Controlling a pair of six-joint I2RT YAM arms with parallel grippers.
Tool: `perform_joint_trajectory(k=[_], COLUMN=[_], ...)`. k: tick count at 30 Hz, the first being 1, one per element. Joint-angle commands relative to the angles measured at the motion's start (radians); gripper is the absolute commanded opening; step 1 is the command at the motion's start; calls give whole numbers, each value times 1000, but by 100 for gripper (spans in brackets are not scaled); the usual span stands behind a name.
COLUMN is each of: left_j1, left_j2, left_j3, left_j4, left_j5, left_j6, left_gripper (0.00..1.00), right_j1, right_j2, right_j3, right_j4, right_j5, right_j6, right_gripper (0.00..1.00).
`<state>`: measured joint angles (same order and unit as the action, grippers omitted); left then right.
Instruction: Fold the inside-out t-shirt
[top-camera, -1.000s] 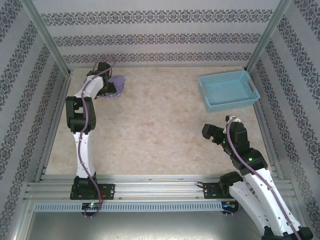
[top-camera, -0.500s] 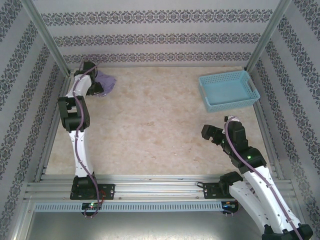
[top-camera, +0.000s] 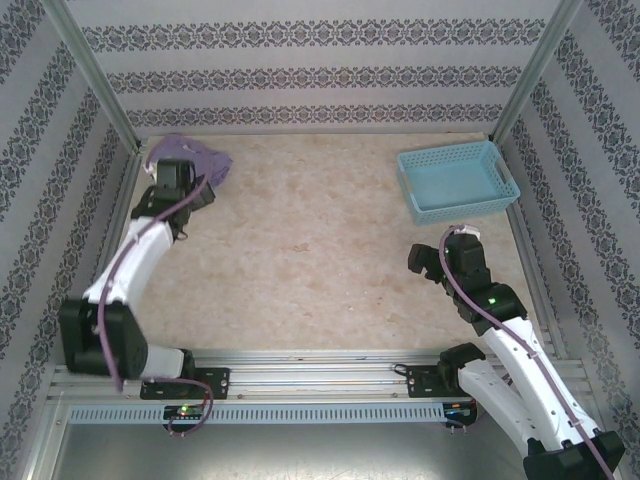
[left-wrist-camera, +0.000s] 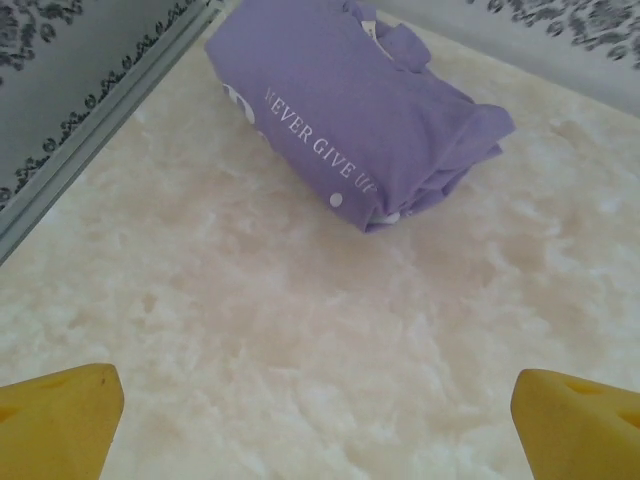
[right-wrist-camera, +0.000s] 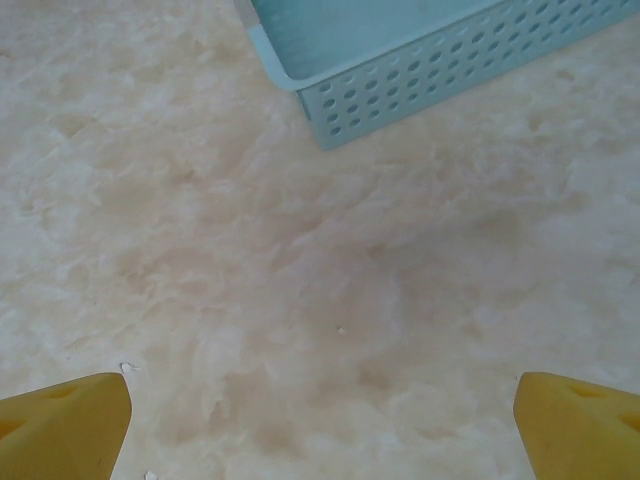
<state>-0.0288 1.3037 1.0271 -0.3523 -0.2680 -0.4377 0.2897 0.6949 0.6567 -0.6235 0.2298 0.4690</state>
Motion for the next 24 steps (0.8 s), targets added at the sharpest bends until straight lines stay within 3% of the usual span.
perform_joint_trajectory(k=[1, 5, 10, 13, 16, 24], left_j1=[0, 0, 0, 0, 0, 2], left_j2=[-157, -332, -412, -386, -333, -108], left_j3=[-201, -401, -596, -692, -758, -734], left_j4=[200, 324, 540, 689, 826, 961], left_j5=[-88, -116, -144, -125, -39, 47], left_j6=[-21, 17, 106, 196, 261, 294], left_gripper=[100, 100, 100, 100, 100, 100], right_j1=[-12, -36, -47, -57, -68, -90], right_j2=[49, 132, 183, 229, 288, 349], right_j3=[28, 36, -21, -49, -61, -140], right_j4=[64, 107, 282, 362, 415, 609], right_j5=[101, 158, 167, 185, 222, 179], right_j6=[-91, -133, -206, -237, -257, -333], right_gripper=[98, 98, 98, 98, 98, 98])
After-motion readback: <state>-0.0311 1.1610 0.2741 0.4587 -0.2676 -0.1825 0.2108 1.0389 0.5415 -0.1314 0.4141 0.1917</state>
